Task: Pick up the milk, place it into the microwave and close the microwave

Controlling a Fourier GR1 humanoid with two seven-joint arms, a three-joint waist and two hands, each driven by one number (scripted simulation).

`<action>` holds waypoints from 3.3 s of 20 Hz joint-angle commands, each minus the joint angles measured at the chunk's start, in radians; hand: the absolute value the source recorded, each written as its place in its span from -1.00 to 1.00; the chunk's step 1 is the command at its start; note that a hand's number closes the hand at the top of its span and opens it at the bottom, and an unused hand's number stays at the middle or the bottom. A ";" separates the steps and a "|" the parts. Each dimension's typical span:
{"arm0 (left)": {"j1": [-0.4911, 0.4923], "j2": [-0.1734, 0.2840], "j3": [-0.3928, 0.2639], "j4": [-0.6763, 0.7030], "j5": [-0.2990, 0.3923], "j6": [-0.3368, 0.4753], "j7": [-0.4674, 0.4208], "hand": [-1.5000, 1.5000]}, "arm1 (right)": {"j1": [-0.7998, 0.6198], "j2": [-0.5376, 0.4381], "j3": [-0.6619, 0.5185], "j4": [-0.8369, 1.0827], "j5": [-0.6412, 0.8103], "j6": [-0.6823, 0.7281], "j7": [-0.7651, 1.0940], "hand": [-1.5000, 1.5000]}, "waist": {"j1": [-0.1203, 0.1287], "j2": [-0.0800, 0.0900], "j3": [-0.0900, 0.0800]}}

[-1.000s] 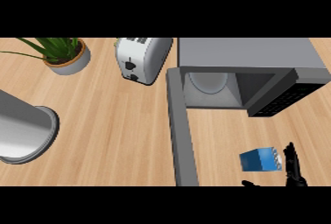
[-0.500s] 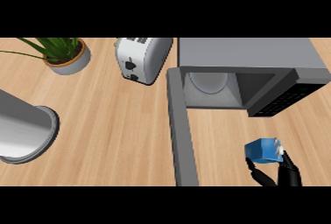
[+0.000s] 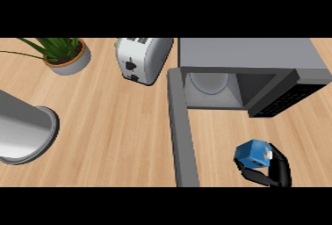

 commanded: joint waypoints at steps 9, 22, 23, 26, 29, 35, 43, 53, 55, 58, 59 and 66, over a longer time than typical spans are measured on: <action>-0.005 0.023 0.000 -0.077 0.139 -0.011 0.010 -1.00 | -0.288 0.003 0.088 0.212 0.062 0.157 -0.028 1.00 | 0.012 0.006 0.003; -0.008 0.036 0.032 -0.090 0.169 0.022 0.041 -1.00 | -0.564 -0.031 0.054 0.343 0.087 0.064 0.046 1.00 | 0.009 0.009 0.003; 0.002 0.046 0.048 -0.091 0.172 0.001 0.031 -1.00 | -0.595 -0.030 0.048 0.355 0.086 0.049 0.068 1.00 | 0.014 0.010 0.003; -0.061 0.065 0.008 -0.082 0.159 0.053 0.067 -1.00 | -0.703 -0.058 0.039 0.402 0.091 0.046 0.147 1.00 | 0.019 0.018 0.004; -0.098 0.074 0.019 0.006 0.132 0.026 0.046 -1.00 | -0.747 -0.106 0.026 0.453 0.095 0.061 0.153 1.00 | 0.028 0.022 0.004; -0.087 0.105 0.021 -0.023 0.179 0.003 0.064 -1.00 | -0.834 -0.145 0.022 0.511 0.111 0.034 0.233 1.00 | 0.058 0.029 0.005; -0.160 0.113 0.004 -0.001 0.162 0.021 0.051 -1.00 | -0.907 -0.195 0.053 0.540 0.175 -0.155 0.276 1.00 | 0.099 0.051 0.006; -0.213 0.128 -0.019 0.010 0.146 0.036 0.057 -1.00 | -0.957 -0.237 0.038 0.568 0.175 -0.243 0.316 1.00 | 0.137 0.076 0.008; -0.215 0.162 0.011 0.027 0.161 0.027 0.061 -1.00 | -0.929 -0.245 0.031 0.580 0.168 -0.256 0.302 1.00 | 0.141 0.078 0.009; -0.237 0.163 0.002 0.040 0.160 0.028 0.057 -1.00 | -0.957 -0.279 0.020 0.578 0.155 -0.257 0.315 1.00 | 0.144 0.084 0.008; -0.237 0.166 0.005 0.034 0.155 0.045 0.067 -1.00 | -0.947 -0.269 0.024 0.583 0.158 -0.271 0.302 1.00 | 0.146 0.087 0.009; -0.245 0.158 -0.008 0.034 0.138 0.033 0.062 -1.00 | -0.940 -0.281 0.015 0.606 0.139 -0.283 0.275 1.00 | 0.160 0.088 0.009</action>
